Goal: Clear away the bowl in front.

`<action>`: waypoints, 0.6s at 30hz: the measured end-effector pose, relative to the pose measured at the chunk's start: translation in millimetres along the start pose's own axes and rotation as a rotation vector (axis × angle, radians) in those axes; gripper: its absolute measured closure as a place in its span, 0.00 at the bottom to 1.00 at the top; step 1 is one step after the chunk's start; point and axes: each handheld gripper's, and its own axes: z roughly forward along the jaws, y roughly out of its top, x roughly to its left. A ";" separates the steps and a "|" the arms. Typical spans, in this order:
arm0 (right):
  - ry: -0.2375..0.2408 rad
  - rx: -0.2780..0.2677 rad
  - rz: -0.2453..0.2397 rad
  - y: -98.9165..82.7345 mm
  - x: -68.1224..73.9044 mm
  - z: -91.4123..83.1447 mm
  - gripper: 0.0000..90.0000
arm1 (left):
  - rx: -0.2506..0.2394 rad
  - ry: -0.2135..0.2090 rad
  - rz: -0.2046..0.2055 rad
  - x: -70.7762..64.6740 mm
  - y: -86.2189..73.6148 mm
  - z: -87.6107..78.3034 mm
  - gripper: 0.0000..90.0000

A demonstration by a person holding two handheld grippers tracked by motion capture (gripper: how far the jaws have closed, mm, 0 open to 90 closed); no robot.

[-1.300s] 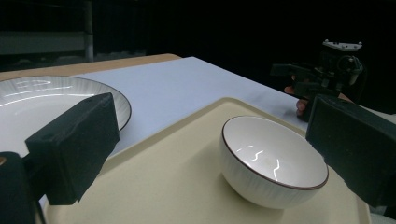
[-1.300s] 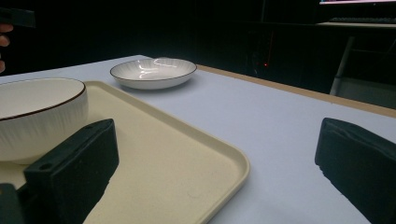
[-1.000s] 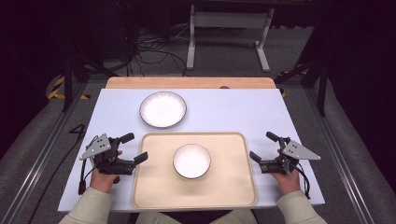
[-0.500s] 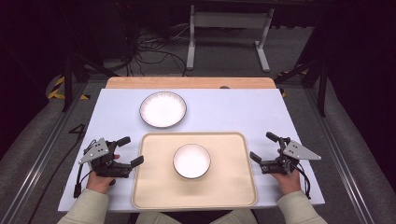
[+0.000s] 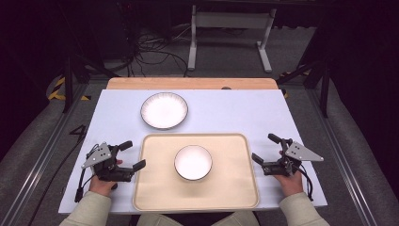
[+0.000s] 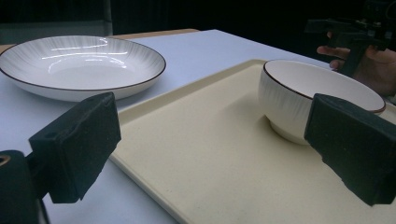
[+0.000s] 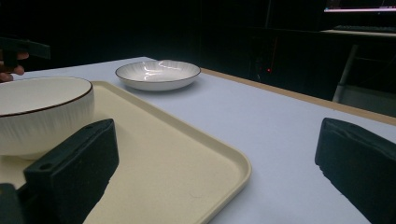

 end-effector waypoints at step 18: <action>-0.020 0.031 0.009 -2.2 -0.9 2.6 0.00 | 0.030 0.009 -0.006 -1.6 -0.8 2.7 0.05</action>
